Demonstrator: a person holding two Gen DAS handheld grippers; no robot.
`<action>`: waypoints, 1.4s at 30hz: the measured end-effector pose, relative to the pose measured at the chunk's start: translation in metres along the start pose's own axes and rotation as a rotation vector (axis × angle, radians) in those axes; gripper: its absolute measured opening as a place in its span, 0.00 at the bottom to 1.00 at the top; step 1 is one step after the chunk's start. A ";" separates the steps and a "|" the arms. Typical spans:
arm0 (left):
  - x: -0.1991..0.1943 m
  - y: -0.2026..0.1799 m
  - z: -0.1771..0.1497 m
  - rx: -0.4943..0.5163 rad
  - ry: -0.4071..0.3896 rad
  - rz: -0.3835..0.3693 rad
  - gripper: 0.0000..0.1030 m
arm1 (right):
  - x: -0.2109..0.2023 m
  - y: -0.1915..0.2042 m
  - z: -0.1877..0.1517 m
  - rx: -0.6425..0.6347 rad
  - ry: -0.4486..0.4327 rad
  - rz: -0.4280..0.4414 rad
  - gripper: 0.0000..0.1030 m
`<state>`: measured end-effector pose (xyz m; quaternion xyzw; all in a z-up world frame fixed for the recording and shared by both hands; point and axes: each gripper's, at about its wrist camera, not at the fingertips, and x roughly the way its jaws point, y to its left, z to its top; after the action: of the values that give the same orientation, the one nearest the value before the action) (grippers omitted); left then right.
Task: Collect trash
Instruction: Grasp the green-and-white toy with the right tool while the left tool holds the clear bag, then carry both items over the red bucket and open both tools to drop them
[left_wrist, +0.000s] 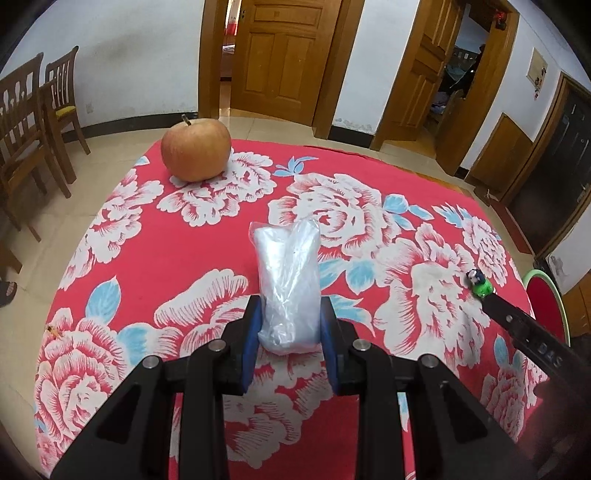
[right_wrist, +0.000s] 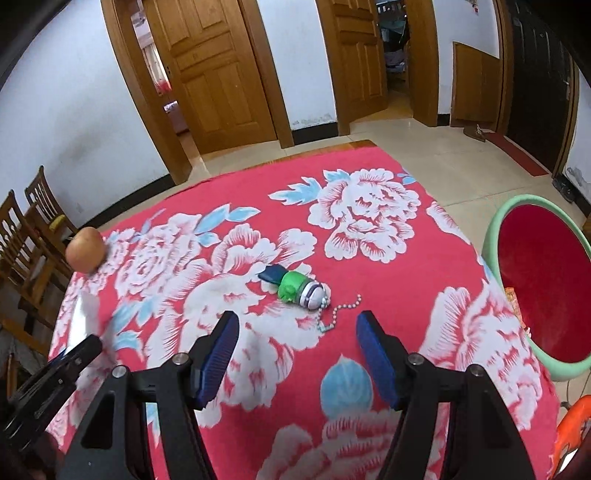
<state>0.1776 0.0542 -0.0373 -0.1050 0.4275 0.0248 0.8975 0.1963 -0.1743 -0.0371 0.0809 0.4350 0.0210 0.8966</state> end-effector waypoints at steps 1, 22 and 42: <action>0.000 0.000 0.000 0.001 0.002 0.000 0.29 | 0.002 0.001 0.001 -0.004 0.000 -0.002 0.67; 0.005 -0.002 -0.003 0.015 0.012 0.010 0.29 | 0.026 0.014 0.007 -0.120 0.003 -0.029 0.22; 0.005 -0.006 -0.003 0.028 0.007 0.030 0.29 | -0.014 0.008 -0.009 -0.099 -0.008 0.130 0.20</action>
<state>0.1794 0.0474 -0.0425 -0.0860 0.4324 0.0320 0.8970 0.1809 -0.1667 -0.0309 0.0645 0.4238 0.1002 0.8979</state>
